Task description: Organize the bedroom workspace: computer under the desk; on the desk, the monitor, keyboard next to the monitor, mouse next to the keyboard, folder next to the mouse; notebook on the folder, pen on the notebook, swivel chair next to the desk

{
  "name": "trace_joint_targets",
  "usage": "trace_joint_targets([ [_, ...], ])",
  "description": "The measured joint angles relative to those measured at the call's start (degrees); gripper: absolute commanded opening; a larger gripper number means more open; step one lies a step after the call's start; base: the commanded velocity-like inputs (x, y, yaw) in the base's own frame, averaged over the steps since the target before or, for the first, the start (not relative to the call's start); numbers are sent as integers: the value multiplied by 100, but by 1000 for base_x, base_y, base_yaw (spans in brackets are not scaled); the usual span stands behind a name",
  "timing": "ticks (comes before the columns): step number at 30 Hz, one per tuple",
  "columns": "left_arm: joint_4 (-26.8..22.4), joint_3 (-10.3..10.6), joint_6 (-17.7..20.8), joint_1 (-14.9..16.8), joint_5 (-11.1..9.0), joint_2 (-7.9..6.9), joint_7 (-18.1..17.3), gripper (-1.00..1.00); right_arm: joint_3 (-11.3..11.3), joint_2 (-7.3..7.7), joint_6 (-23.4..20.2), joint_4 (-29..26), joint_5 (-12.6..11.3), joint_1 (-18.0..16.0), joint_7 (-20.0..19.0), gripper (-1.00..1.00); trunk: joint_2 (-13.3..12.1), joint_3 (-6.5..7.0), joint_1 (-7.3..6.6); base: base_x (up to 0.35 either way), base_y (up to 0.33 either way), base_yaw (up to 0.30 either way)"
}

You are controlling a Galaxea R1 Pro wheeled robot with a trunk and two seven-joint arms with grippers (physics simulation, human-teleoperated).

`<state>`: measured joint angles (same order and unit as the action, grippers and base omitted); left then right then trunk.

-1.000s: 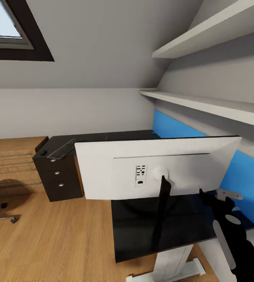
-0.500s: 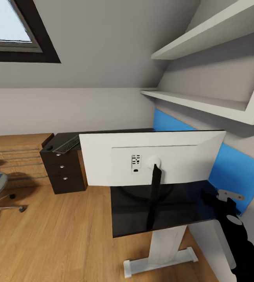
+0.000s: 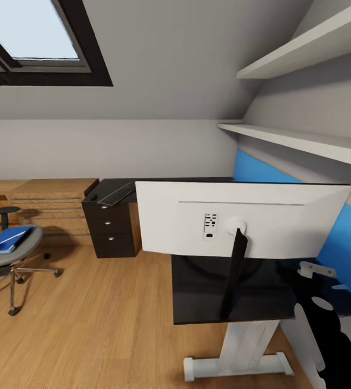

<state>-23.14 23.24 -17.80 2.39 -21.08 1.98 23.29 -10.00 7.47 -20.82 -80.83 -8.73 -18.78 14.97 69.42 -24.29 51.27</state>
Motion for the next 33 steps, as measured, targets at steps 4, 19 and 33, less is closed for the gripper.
trace_joint_targets([
  [4, 5, 6, -1, 0, 0, 5, -2, 100, -4, -3, 0, -1, 1, 0, -5, 100, 0, -19, 0, 0, -17, 248],
  [19, -4152, -1655, 3180, 23, -1350, -729, 1, 100, -52, 3, 378, 29, 39, 2, 24, 100, 0, -69, 0, 0, -1, 118],
  [33, -4653, -2105, 3302, 22, -1153, -714, -31, 100, -70, 22, 408, 45, 49, 1, 25, 100, 0, -70, 0, 0, -118, 0],
])
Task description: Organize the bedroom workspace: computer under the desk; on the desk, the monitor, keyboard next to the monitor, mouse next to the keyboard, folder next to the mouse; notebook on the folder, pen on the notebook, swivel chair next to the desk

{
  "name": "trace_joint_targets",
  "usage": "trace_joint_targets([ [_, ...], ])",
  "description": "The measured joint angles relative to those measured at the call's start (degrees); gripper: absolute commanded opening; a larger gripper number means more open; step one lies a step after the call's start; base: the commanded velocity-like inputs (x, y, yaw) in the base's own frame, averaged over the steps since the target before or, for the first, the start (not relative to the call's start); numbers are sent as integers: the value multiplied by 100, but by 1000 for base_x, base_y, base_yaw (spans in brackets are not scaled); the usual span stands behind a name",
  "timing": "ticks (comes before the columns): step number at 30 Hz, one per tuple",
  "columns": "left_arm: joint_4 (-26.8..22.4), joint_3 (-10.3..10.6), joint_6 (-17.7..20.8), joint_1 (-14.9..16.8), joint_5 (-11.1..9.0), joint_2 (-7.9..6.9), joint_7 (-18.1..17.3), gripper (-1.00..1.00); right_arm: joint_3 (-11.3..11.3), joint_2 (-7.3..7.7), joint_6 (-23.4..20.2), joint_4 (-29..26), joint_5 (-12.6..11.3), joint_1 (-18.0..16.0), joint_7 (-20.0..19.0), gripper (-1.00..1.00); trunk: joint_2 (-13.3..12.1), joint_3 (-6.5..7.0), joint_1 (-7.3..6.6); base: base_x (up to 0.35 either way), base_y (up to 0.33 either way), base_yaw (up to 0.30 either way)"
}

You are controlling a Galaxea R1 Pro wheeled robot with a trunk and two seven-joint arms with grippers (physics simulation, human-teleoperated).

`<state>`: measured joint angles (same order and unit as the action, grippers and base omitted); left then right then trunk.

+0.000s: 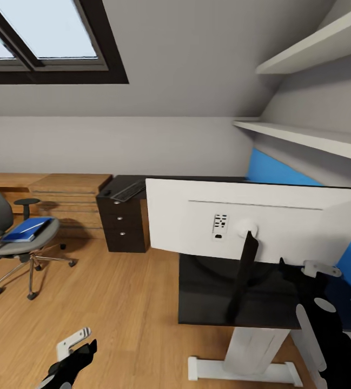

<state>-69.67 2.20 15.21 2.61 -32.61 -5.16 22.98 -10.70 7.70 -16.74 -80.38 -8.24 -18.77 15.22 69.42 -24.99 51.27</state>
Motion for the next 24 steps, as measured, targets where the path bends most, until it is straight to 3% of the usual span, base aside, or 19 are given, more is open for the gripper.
trace_joint_targets([
  [2, -4, -17, -20, 0, 74, -6, -7, 100, 1, -4, -2, 2, 0, -1, 0, 100, 0, 0, 0, 0, -208, 0],
  [5, -13, -321, -47, 0, 145, -19, -6, 100, -1, 0, 3, 6, -1, 0, -1, 100, 0, 0, 0, 0, -44, 0],
  [6, -171, -779, -41, 1, 143, -21, -3, 100, 4, 6, 35, 184, 5, 1, -37, 100, 0, 0, 0, 0, -3, 0],
  [7, -183, -866, -43, 0, 128, -18, -4, 100, 6, 7, 68, 245, 6, 1, -40, 100, 0, 0, 0, 0, -2, 0],
  [8, -198, -970, -43, 0, 123, -14, -10, 100, 11, 8, 273, 430, 2, 3, -44, 100, 0, 0, 0, 0, 0, 0],
  [9, -210, -1072, -51, 0, 125, -15, -16, 100, 15, 16, 1119, 801, -11, 0, -52, 100, 0, 0, 0, 0, 0, 0],
  [15, -245, -1100, -57, 0, 132, -19, -18, 100, -2, 48, 1517, 1185, 2, -1, -196, 100, 1, 0, -2, 88, 0, 0],
  [19, -262, -1101, -57, 0, 140, -19, -18, 100, -5, 203, 1868, 1501, 14, -1, -216, 100, 1, 0, -2, 237, 0, 0],
  [24, -265, -1101, -57, 0, 148, -19, -18, 100, -1, 281, 2096, 1648, 2, -1, -218, 100, 1, 0, -1, 86, 0, 0],
])
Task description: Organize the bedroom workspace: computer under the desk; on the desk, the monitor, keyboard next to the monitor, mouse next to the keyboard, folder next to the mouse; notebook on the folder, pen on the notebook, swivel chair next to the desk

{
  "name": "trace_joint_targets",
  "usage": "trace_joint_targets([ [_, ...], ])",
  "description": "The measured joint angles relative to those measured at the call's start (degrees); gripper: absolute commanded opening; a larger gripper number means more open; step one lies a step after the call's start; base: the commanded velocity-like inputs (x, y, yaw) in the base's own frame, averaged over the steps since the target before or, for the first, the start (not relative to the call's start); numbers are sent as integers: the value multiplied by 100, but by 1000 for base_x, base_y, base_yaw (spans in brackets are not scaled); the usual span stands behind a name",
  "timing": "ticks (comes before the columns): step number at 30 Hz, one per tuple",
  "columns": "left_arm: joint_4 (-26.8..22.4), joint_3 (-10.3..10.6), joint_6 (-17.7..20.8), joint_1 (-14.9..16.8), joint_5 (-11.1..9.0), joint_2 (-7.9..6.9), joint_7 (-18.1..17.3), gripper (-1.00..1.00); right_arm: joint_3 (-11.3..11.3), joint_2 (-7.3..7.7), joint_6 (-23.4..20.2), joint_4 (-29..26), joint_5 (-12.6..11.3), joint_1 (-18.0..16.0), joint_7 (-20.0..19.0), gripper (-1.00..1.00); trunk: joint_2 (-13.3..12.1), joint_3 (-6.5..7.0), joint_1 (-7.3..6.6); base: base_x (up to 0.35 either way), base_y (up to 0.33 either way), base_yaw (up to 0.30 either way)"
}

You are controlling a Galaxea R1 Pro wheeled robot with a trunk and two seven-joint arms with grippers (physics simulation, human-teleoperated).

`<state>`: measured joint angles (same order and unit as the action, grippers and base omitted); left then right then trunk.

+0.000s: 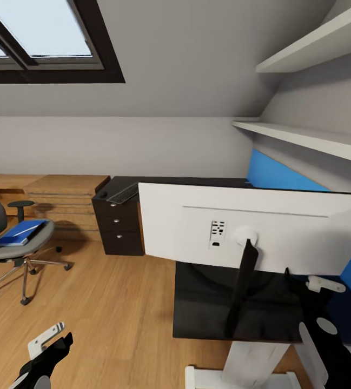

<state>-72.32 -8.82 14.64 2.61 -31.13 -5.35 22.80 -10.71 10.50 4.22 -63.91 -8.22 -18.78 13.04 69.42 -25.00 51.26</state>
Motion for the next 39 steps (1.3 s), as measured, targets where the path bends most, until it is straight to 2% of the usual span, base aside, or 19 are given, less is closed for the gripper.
trace_joint_targets([
  [27, 8, 8, 0, 0, 8, 9, 6, 100, 0, 28, 74, 96, 11, -9, 0, 100, 0, 0, 0, 113, 0, 0],
  [39, 16, 17, 0, 0, 3, 16, 9, 100, -2, 28, 75, 88, 11, -9, 2, 100, 0, 0, -3, 271, 0, 0],
])
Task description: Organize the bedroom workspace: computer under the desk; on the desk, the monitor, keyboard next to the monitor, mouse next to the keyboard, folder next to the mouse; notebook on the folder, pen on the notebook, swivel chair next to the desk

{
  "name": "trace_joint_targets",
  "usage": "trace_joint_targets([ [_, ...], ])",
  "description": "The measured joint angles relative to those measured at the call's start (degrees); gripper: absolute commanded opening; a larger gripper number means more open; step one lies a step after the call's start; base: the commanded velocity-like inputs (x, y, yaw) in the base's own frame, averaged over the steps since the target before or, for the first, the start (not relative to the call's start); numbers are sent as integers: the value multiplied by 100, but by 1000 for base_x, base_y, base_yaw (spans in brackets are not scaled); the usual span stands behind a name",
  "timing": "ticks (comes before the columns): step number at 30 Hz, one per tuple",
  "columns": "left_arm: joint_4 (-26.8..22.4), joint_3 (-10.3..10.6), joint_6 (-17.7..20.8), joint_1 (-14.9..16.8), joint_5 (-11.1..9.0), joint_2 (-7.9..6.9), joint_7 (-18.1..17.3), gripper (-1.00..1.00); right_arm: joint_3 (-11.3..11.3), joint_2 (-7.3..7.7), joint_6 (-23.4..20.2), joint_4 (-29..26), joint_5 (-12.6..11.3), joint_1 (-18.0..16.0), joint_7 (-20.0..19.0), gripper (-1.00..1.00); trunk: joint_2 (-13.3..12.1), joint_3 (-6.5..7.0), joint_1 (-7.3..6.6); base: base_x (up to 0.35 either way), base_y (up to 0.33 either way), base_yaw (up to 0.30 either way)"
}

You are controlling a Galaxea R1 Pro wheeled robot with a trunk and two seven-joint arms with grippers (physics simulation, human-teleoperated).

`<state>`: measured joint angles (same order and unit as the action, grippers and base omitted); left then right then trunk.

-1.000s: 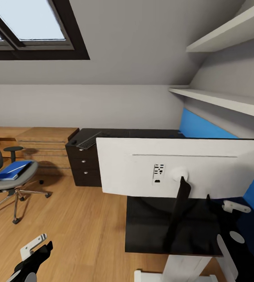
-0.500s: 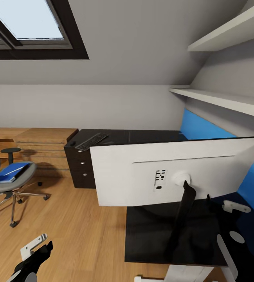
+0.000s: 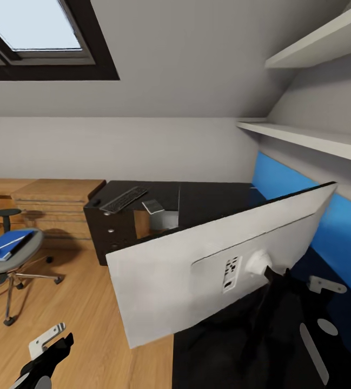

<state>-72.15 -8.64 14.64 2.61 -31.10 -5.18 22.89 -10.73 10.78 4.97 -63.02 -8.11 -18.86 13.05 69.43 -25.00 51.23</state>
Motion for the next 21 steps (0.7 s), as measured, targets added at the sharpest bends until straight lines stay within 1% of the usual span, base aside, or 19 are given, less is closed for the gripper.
trace_joint_targets([
  [4, 1, 0, 7, 0, -1, 1, 0, 100, 0, 0, 0, -7, 1, 0, -1, 100, 0, 0, 3, 61, 0, 0],
  [10, 8, 0, 8, 0, -1, 1, -2, 100, 0, 1, 0, -9, 1, 0, 0, 100, -1, 0, 4, -16, 0, 0],
  [12, 8, 0, 9, 0, -1, 1, -6, 100, 0, 0, 0, -10, 1, 0, 1, 100, -1, 0, 5, -193, 0, 0],
  [21, 8, 0, 16, 0, -1, -6, -9, 100, 6, -4, -8, -38, 8, 0, 35, 100, -1, 0, 7, -328, 0, 0],
])
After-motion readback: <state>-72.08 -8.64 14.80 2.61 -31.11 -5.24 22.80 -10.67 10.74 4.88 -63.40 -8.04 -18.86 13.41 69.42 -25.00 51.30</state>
